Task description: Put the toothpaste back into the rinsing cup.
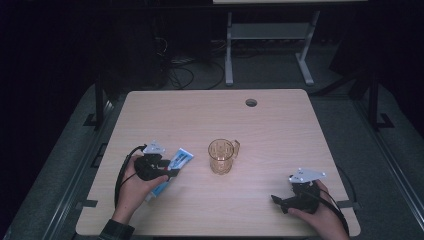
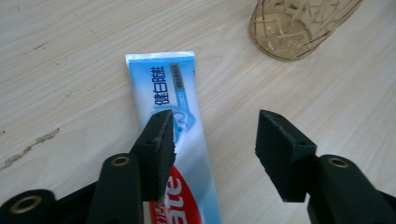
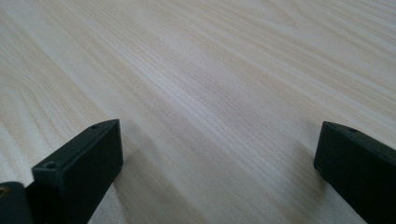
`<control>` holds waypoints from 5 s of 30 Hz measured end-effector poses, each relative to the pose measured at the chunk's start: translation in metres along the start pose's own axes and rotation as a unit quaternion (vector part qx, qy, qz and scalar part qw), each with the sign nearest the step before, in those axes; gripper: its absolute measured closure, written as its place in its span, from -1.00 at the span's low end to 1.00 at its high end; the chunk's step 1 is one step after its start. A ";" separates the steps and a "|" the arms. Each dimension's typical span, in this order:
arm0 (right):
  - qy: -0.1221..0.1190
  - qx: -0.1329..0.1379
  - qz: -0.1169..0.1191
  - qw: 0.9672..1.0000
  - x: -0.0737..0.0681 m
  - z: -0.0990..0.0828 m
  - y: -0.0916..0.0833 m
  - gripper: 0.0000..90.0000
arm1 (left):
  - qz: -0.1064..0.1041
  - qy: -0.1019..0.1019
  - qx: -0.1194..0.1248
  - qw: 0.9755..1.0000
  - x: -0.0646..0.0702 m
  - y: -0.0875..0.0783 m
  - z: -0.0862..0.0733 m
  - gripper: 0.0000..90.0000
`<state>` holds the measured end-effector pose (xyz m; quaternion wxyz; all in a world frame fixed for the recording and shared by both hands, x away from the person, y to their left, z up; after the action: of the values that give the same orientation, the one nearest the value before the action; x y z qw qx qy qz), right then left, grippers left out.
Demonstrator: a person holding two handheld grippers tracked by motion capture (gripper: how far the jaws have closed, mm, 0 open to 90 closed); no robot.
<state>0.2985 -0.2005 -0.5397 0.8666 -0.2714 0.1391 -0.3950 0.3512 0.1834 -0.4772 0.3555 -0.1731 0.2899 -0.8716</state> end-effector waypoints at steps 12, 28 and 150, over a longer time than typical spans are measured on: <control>0.000 0.000 0.000 1.000 0.000 0.000 0.000 -0.99 | 0.027 -0.002 -0.018 0.999 -0.017 0.015 0.010 -0.22; 0.000 0.000 0.000 1.000 0.000 0.000 0.000 -0.99 | 0.042 -0.009 -0.046 0.998 -0.025 0.047 0.013 -0.30; -0.002 0.002 0.001 1.000 0.000 0.000 0.000 -0.99 | -0.083 -0.035 0.130 0.987 -0.010 -0.007 0.059 0.64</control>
<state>0.2983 -0.2003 -0.5397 0.8678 -0.2707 0.1371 -0.3935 0.3844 0.1723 -0.4282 0.3114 -0.1792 0.1458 -0.9218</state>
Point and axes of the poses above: each handheld gripper's, and its own axes: y roughly forward along the jaws, z roughly out of its top, x roughly to its right, the point moved 8 cm from there along y, roughly forward along the jaws, and after that the axes turned 10 degrees about x, right-handed, at the moved point
